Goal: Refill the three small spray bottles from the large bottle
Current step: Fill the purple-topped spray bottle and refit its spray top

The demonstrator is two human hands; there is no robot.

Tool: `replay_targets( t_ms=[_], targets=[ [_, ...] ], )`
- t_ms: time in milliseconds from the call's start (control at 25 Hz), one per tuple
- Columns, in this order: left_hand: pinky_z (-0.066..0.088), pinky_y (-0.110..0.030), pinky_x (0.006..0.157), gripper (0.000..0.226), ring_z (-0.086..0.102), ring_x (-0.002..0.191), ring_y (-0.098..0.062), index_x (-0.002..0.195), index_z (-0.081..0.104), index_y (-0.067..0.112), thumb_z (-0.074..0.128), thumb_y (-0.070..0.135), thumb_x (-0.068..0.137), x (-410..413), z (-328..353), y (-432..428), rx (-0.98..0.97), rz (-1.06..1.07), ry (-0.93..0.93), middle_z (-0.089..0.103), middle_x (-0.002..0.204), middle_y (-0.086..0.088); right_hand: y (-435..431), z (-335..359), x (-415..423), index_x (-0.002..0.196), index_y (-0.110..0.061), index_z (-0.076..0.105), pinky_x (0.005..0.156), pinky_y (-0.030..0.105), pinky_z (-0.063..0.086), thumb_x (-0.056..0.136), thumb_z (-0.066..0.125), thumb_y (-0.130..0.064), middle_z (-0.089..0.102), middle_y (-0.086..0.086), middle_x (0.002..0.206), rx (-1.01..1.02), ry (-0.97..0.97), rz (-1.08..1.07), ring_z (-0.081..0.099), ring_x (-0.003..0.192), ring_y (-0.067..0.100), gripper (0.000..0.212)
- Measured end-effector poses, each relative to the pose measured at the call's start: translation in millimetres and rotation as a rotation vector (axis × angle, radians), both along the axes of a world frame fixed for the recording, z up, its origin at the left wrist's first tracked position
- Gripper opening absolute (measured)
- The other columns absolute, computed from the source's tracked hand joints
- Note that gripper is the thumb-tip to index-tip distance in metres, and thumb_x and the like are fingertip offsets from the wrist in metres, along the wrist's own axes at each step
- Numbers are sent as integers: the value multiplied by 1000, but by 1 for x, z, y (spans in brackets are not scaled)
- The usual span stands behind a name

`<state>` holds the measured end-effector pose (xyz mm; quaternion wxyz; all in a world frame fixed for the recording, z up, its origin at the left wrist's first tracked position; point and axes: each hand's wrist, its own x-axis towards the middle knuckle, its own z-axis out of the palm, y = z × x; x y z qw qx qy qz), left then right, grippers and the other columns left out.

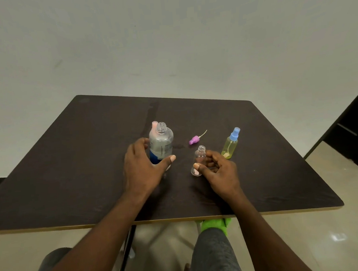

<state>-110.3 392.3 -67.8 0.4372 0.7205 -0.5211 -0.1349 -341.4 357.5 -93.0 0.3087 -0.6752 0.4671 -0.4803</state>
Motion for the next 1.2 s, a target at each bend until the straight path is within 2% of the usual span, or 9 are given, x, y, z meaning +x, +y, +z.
replay_targets(
  t_ms=[120,240,320,480,640,720,840,1040,1200],
  targets=[
    [56,-44,99,92,57,122,-20,139,48,24,80,72,69,-5,-3,-6,26,-20,-5,57,135,0,1,1,0,120,-31,72,81,30,64,86,86,-23,79,-16,99,-9,10,11,76,90,8,37],
    [56,-38,96,85,60,121,-20,138,49,23,82,67,72,-8,-5,-9,-4,-10,10,61,134,1,-1,0,-1,119,-28,74,79,32,64,86,86,-25,79,-13,96,-21,29,9,76,88,9,35],
    [57,-39,94,82,61,119,-20,137,51,23,81,65,74,-9,-4,-8,-26,-11,-27,63,133,0,-1,0,-1,118,-25,75,79,31,63,86,86,-25,78,-11,96,-23,34,3,75,87,9,35],
    [56,-51,91,82,65,110,-24,135,58,22,85,63,71,-4,3,-5,-143,-8,-293,68,124,-3,1,2,2,112,-35,73,75,24,60,84,87,-24,77,-14,94,-50,34,11,74,85,6,33],
    [48,-46,88,82,64,107,-25,138,58,24,86,62,70,2,11,-5,-163,-30,-557,69,123,-2,0,0,3,117,-22,74,79,36,65,83,88,-24,78,-9,96,-71,26,0,76,85,8,37],
    [45,-45,86,80,63,108,-26,137,60,24,86,61,71,5,13,-4,-178,-43,-652,69,123,-3,1,0,3,119,-23,74,78,37,65,83,87,-29,78,-10,98,-90,35,3,76,86,7,39],
    [45,-48,87,78,61,110,-30,138,61,23,87,57,72,7,18,-5,-184,-73,-740,69,124,-6,3,3,1,124,-24,73,79,32,65,84,84,-38,78,-13,100,-132,81,-16,75,88,3,43],
    [44,-49,85,77,58,111,-34,137,62,22,90,47,71,11,25,-7,-189,-87,-849,68,124,-8,4,3,0,124,-27,73,79,24,63,84,86,-37,77,-15,102,-156,114,-43,74,88,-1,43],
    [44,-51,85,77,57,113,-35,137,63,20,92,41,70,18,29,-11,-210,-94,-880,67,124,-9,3,2,-1,125,-27,73,80,18,60,83,84,-43,77,-14,104,-169,127,-59,73,89,-2,47]
  ],
)
